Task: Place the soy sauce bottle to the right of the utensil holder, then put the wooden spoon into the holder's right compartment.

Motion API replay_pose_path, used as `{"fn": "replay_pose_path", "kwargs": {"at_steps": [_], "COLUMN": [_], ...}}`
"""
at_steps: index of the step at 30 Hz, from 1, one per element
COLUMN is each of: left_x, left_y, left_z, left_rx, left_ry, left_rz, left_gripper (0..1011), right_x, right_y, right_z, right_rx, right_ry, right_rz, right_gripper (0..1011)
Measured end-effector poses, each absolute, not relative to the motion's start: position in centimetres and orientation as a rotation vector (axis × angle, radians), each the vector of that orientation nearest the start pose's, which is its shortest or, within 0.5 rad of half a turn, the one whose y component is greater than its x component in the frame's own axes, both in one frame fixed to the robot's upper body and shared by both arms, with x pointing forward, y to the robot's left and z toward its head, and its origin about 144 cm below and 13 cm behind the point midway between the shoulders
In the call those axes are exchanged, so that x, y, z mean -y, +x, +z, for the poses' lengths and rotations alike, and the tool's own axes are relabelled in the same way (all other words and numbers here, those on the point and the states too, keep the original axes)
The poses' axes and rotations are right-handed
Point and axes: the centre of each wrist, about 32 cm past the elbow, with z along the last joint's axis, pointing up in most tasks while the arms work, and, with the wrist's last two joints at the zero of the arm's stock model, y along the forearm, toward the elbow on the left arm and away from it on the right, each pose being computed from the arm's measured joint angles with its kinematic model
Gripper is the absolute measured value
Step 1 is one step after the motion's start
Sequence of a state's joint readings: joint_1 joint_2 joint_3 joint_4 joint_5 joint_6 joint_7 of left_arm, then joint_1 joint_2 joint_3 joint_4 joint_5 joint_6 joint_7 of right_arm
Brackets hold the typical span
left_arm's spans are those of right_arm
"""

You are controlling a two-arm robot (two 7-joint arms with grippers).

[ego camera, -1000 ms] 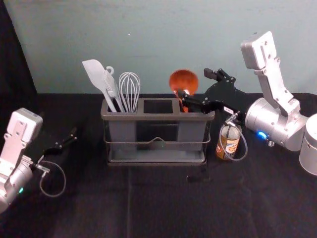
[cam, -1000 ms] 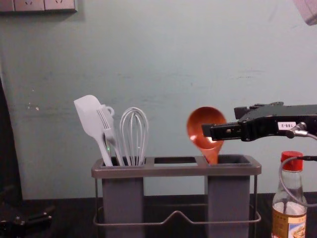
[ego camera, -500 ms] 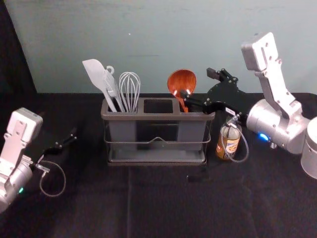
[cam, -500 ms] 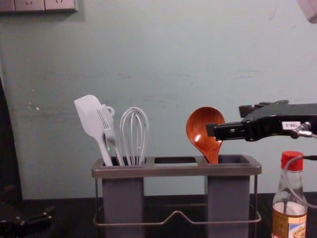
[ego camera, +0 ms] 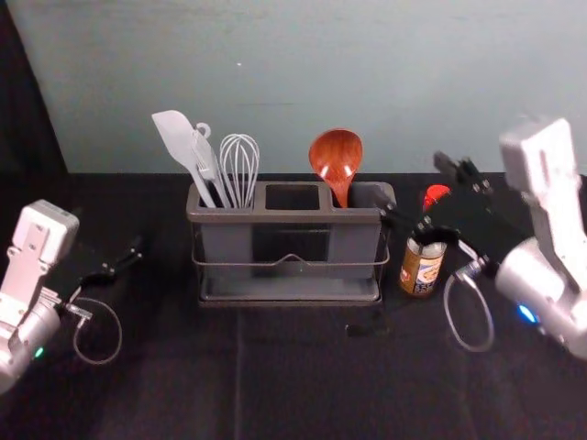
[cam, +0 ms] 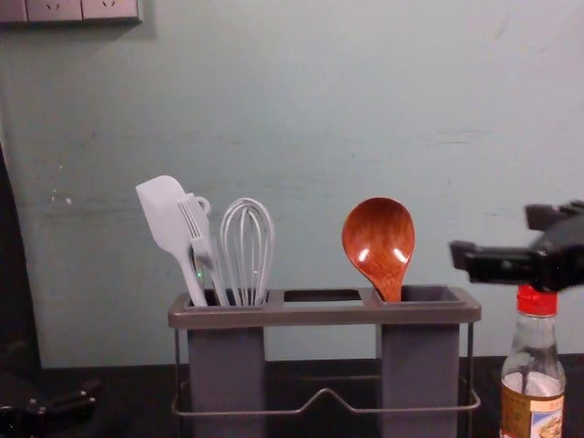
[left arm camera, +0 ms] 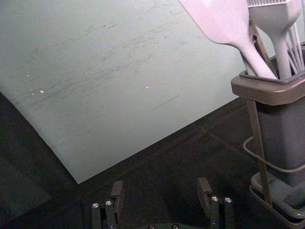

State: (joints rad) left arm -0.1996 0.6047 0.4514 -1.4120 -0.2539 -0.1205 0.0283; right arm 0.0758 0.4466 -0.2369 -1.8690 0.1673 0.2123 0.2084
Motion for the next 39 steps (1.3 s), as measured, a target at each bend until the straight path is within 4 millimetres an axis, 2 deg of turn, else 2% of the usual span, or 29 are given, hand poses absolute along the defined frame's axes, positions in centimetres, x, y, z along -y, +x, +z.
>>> {"fn": "replay_pose_path", "kwargs": {"at_steps": [1,5,6,9,14,26,39], "left_x": [-31.0,-31.0,-31.0,-31.0,-31.0,-31.0,-31.0], "left_y": [48.9,48.9,48.9,48.9,48.9,48.9,48.9], "left_z": [114.0,114.0,114.0,114.0,114.0,114.0,114.0], "left_rx": [0.285,0.285,0.285,0.285,0.285,0.285,0.285], "left_ry": [0.304,0.304,0.304,0.304,0.304,0.305,0.304], "left_rz": [1.248,1.248,1.248,1.248,1.248,1.248,1.248], "left_gripper": [1012,1011,1011,1011,1012,1011,1011], "right_x": [24.9,25.4,25.4,25.6,25.8,25.4,24.9], "right_y": [45.5,42.8,42.8,41.4,40.6,40.5,40.6], "right_z": [124.6,122.4,122.4,120.8,118.7,114.7,113.2], "right_rx": [0.25,0.255,0.255,0.247,0.222,0.134,0.179], "right_ry": [-0.179,-0.164,-0.164,-0.16,-0.153,-0.168,-0.159], "right_rz": [-1.076,-1.125,-1.125,-1.16,-1.205,-1.32,-1.308], "right_gripper": [1002,1003,1002,1003,1002,1002,1002]}}
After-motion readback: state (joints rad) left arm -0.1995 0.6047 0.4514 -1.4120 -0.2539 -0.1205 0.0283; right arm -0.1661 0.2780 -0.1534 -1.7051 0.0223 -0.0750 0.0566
